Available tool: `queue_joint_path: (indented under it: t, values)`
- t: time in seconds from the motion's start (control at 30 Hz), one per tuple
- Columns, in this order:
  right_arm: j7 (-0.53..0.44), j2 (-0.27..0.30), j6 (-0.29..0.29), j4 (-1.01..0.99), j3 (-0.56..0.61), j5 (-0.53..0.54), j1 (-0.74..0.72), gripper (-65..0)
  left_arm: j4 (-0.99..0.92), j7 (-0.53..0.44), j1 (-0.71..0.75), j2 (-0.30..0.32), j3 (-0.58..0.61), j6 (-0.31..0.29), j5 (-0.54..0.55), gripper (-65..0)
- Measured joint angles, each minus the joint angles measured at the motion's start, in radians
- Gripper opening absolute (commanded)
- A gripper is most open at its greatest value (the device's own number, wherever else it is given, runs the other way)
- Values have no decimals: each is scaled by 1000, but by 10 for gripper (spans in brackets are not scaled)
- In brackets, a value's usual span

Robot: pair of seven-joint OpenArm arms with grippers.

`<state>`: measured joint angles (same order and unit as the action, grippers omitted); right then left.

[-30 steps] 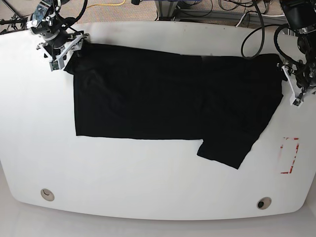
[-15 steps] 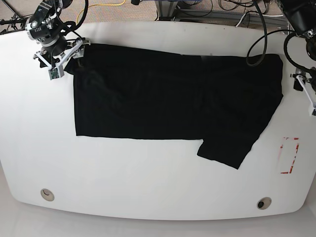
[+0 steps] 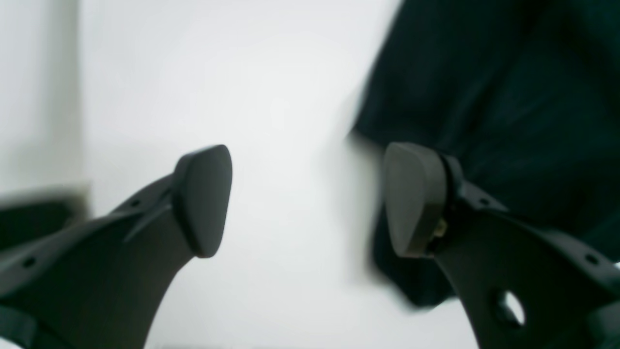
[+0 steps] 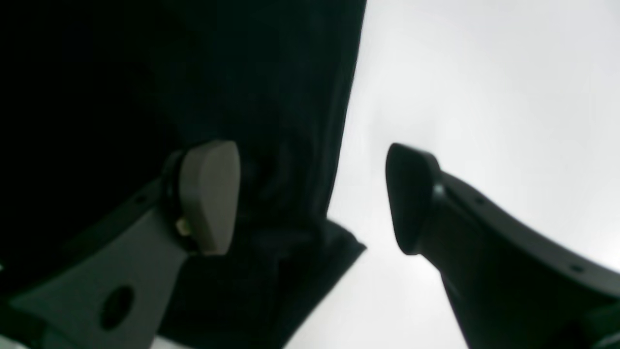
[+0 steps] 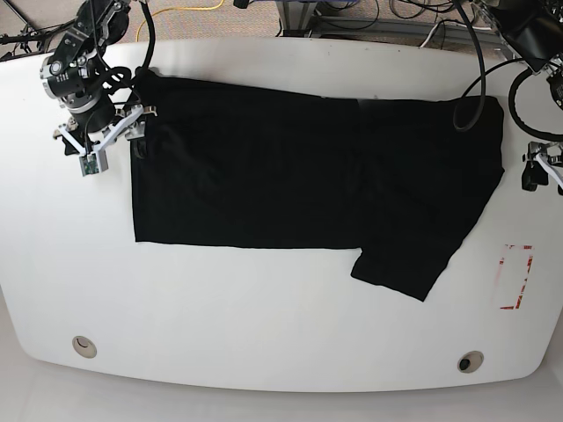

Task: Fold the T-shirt properly
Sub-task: 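Release the shirt corners and reposition both grippers along the shirt edge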

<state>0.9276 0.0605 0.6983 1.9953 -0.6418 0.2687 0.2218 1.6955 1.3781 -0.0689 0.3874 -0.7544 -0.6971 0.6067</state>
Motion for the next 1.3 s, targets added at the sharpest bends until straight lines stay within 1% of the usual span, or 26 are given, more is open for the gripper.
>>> queue_joint_path:
  t: [0.1, 0.13, 0.27, 0.37, 0.43, 0.53, 0.6, 0.67, 0.7, 0.73, 0.9, 1.0, 1.13, 1.27, 1.3]
  values:
    - [13, 1, 0, -2, 2, 1, -28, -205, 5, -4, 20, -23, 21, 0, 23, -192]
    - [37, 1, 1, -3, 2, -4, -40, -205, 8, 3, 35, -30, 58, 0, 17, -192]
    - [78, 2, -1, -29, 19, -3, -72, -205, 29, 18, 83, -39, 193, 0, 17, -192]
    - [76, -2, 2, -56, 22, -3, -89, -205, 74, -2, 112, -35, 261, 0, 34, -192]
    - [76, -1, 1, -74, 30, -41, -103, -205, 106, -34, 136, -27, 286, 0, 34, -192]
    - [87, 3, -3, -108, 68, -124, -132, -205, 138, -89, 185, -15, 318, 0, 25, -192]
    - [86, 2, -3, -133, 109, -152, -154, -205, 147, -121, 222, -11, 345, 0, 11, -192]
    - [77, -5, 0, -159, 147, -167, -182, -205, 148, -138, 252, -10, 381, 0, -37, -192]
    - [76, -7, 5, -167, 153, -169, -197, -205, 147, -138, 261, -10, 388, -1, -50, -192]
    - [70, -12, 9, -186, 157, -173, -214, -205, 145, -139, 267, -10, 403, -1, -87, -192]
    - [69, -3, 2, -274, 151, -238, -291, -205, 143, -150, 272, -1, 410, 0, -228, -192]
    - [57, 6, 0, -324, 151, -245, -322, -205, 139, -156, 285, 1, 405, 0, -290, -192]
    - [70, 3, 0, -330, 158, -245, -333, -205, 137, -153, 299, -4, 378, -1, -307, -192]
    - [152, -8, 0, -234, 161, -232, -307, -205, 144, -164, 305, -2, 279, 0, -307, -192]
    - [158, -8, 3, -207, 161, -231, -295, -205, 144, -163, 305, 2, 259, 0, -316, -192]
